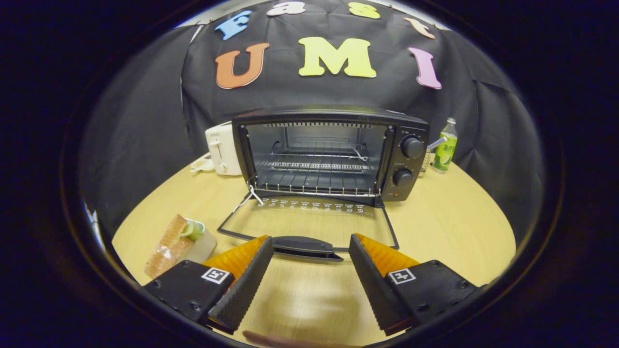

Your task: Open the toaster oven, put the food inside, and close the toaster oven door.

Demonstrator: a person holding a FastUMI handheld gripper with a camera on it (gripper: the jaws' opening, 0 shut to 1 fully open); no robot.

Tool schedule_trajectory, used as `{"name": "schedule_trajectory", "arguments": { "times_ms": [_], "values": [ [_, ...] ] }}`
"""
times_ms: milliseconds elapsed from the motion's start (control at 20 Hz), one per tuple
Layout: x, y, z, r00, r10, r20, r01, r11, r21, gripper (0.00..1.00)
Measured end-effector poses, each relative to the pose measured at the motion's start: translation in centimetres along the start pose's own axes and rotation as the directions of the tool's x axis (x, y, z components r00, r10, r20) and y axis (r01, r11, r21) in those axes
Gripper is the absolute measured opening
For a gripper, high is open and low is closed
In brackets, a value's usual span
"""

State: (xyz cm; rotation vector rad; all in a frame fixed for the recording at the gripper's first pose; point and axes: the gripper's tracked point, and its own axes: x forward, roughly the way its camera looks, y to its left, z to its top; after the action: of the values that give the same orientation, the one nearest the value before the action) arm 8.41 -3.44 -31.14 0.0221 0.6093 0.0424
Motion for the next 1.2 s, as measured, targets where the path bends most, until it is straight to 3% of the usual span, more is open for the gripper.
{"name": "schedule_trajectory", "arguments": {
  "times_ms": [250, 450, 550, 650, 800, 1000, 1200],
  "values": [
    [-2.3, 3.1, 1.6, 0.986, 0.166, -0.026, -0.163, 0.981, 0.104, 0.99],
    [-4.4, 8.5, 1.7, 0.915, 0.395, -0.083, -0.366, 0.899, 0.241, 1.00],
    [-5.0, 10.8, 1.1, 0.874, 0.469, -0.128, -0.422, 0.863, 0.279, 1.00],
    [-5.0, 12.2, 0.2, 0.848, 0.497, -0.182, -0.432, 0.849, 0.305, 1.00],
    [-4.2, 13.2, -2.0, 0.834, 0.467, -0.296, -0.372, 0.870, 0.324, 0.98],
    [-3.1, 13.5, -3.1, 0.821, 0.449, -0.354, -0.338, 0.880, 0.332, 0.94],
    [-2.9, 14.2, -3.5, 0.751, 0.530, -0.395, -0.359, 0.829, 0.429, 0.82]
  ]
}}
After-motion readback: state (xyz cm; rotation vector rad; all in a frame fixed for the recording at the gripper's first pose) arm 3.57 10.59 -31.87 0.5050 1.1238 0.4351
